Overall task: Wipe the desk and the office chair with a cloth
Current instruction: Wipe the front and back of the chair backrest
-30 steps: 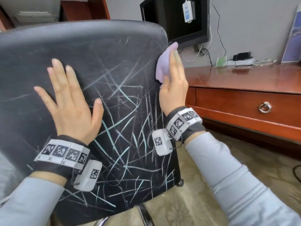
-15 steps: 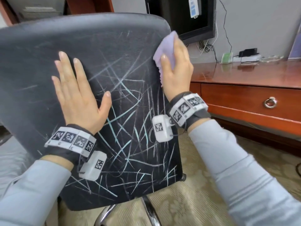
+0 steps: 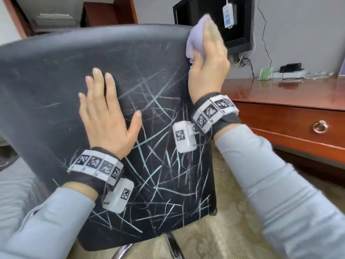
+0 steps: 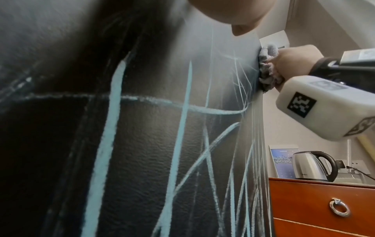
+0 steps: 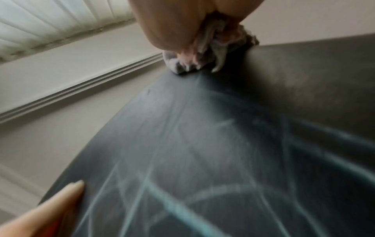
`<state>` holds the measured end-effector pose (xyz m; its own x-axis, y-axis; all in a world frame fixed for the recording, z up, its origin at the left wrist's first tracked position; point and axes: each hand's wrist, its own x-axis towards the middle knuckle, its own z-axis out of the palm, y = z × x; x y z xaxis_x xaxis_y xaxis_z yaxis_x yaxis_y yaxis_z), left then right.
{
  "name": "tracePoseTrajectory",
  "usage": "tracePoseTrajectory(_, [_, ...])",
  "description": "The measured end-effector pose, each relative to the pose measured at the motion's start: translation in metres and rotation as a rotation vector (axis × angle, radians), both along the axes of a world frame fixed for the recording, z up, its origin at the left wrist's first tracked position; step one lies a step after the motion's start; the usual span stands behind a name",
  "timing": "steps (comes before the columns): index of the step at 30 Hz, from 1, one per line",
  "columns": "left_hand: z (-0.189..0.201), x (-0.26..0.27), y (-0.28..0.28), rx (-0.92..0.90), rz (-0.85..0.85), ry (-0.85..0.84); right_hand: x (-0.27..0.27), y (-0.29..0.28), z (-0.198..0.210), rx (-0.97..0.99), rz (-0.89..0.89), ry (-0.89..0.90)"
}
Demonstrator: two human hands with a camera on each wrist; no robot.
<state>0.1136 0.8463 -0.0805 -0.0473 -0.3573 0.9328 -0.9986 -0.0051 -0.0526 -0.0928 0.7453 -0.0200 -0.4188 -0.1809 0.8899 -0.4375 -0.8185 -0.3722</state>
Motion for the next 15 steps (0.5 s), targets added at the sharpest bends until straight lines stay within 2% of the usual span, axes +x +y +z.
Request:
tracePoseTrajectory(2, [0.000, 0.001, -0.002, -0.004, -0.005, 0.004, 0.013, 0.008, -0.023, -0.022, -0.035, 0.082])
tracePoseTrajectory(4, [0.000, 0.002, -0.003, -0.008, -0.028, 0.012, 0.036, 0.020, -0.086, -0.004, -0.048, 0.333])
tracePoseTrajectory(6, [0.000, 0.004, 0.000, 0.000, -0.063, 0.004, 0.054, 0.031, -0.147, 0.060, 0.029, 0.619])
tracePoseTrajectory(7, [0.001, 0.006, 0.003, 0.010, -0.080, -0.004, 0.056, 0.031, -0.163, 0.071, 0.067, 0.717])
tracePoseTrajectory(8, [0.001, 0.010, 0.007, 0.020, -0.093, -0.014, 0.053, 0.029, -0.162, 0.052, 0.084, 0.770])
tracePoseTrajectory(10, [0.001, 0.020, 0.014, 0.029, -0.108, -0.039, 0.046, 0.025, -0.127, -0.023, 0.059, 0.791])
tracePoseTrajectory(13, [-0.005, 0.036, 0.020, 0.049, -0.089, -0.067, 0.045, 0.024, -0.046, -0.122, -0.046, 0.537])
tracePoseTrajectory(15, [-0.010, 0.042, 0.020, 0.066, -0.078, -0.069, 0.066, 0.030, -0.027, -0.109, -0.075, 0.390])
